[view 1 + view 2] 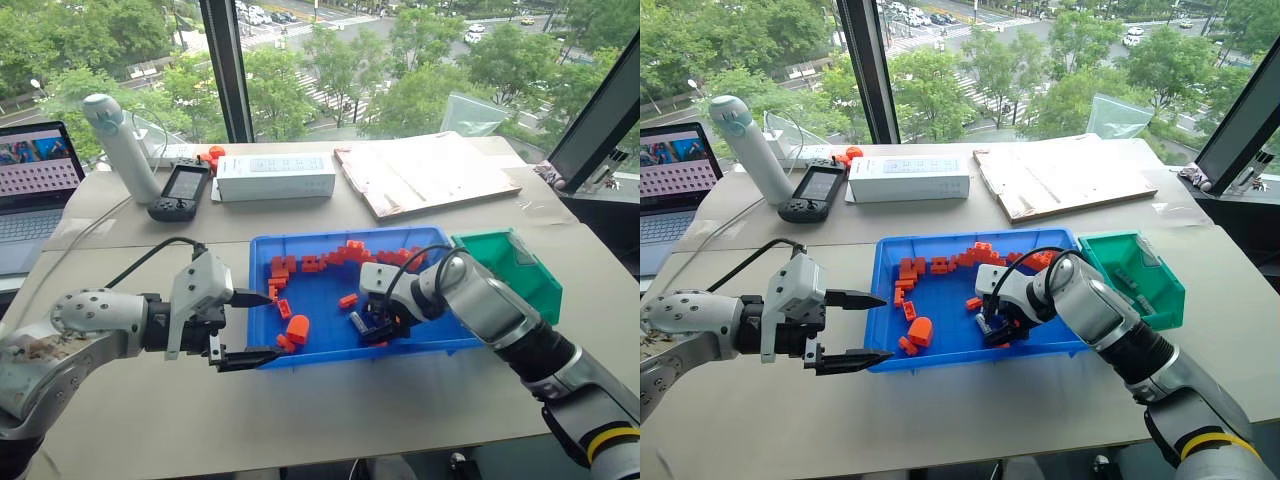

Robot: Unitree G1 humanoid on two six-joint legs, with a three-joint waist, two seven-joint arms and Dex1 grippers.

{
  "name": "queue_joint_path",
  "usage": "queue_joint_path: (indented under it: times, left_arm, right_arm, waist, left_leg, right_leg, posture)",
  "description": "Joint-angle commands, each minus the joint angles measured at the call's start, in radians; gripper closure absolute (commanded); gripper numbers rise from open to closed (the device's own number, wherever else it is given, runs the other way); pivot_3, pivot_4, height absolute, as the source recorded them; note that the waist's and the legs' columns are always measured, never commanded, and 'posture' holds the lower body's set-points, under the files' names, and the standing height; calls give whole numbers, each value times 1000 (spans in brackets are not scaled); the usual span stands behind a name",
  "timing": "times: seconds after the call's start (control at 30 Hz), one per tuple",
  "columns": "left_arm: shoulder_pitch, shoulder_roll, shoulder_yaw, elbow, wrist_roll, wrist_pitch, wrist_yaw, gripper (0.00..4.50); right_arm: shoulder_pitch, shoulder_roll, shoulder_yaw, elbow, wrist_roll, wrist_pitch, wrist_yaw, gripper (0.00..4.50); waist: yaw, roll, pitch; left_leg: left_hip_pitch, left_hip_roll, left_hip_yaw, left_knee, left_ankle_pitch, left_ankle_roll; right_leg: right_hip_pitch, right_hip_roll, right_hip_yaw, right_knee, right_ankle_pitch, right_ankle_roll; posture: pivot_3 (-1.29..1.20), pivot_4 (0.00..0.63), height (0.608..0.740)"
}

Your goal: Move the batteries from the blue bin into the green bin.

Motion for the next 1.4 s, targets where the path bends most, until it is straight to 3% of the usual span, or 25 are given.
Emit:
queue_joint_path:
  times: [0.03,0.17,0.23,0.47,0.6,0.83,1.2,1.27,1.4]
  left_arm:
    - [-14,5,9,-18,-1,-9,-2,0]
    - [-11,18,-1,-24,15,-10,-7,0]
    - [-12,15,1,-21,11,-10,-6,0]
    - [-54,-14,-13,13,19,-29,-3,0]
    - [-114,-50,-32,31,22,-44,-3,0]
    - [-192,-98,-123,82,130,-112,-4,0]
    - [-237,-177,-146,118,244,-200,47,0]
    - [-244,-188,-159,132,300,-232,72,0]
    - [-246,-204,-148,147,360,-256,112,0]
  right_arm:
    - [11,17,23,84,-55,-105,-34,2472]
    - [7,28,10,163,-87,-203,-49,3881]
    - [-1,40,-21,168,-68,-210,-43,4266]
    - [-78,-5,-195,145,62,-181,66,4266]
    - [-194,-141,-370,268,144,-172,132,4266]
    - [-298,-362,-389,664,5,-404,151,4266]
    - [-165,-370,-422,770,-64,-471,70,4266]
    - [-171,-369,-415,788,-81,-475,67,3263]
    - [-179,-374,-415,784,-91,-483,70,1937]
  waist:
    - [-1,-1,-1]
    - [0,-1,-1]
    - [1,-2,-1]
    - [2,-1,-1]
    - [5,1,2]
    - [5,1,2]
    - [-22,3,4]
    - [-22,4,4]
    - [-21,4,4]
  left_leg:
    - [1,0,0,0,-1,-2]
    - [4,0,0,0,-2,-3]
    - [4,0,0,0,-2,-3]
    - [3,0,1,-1,-2,-3]
    - [-4,0,1,1,3,4]
    - [-5,-1,1,-1,1,5]
    - [-4,-1,4,-1,2,6]
    - [-4,-1,4,-1,3,5]
    - [-3,-1,3,0,3,5]
  right_leg:
    - [0,0,0,0,0,0]
    - [1,0,0,-1,0,0]
    - [1,0,0,-1,0,0]
    - [2,0,0,0,0,0]
    - [-2,0,0,0,1,0]
    - [-1,0,0,-4,0,0]
    - [-3,0,4,-1,0,0]
    - [-3,0,4,0,0,1]
    - [-2,0,4,0,0,1]
  posture:
    - [0,150,740]
    - [0,150,740]
    - [0,150,740]
    - [0,150,740]
    - [0,150,740]
    - [0,150,740]
    - [0,150,740]
    - [0,150,740]
    - [0,150,740]
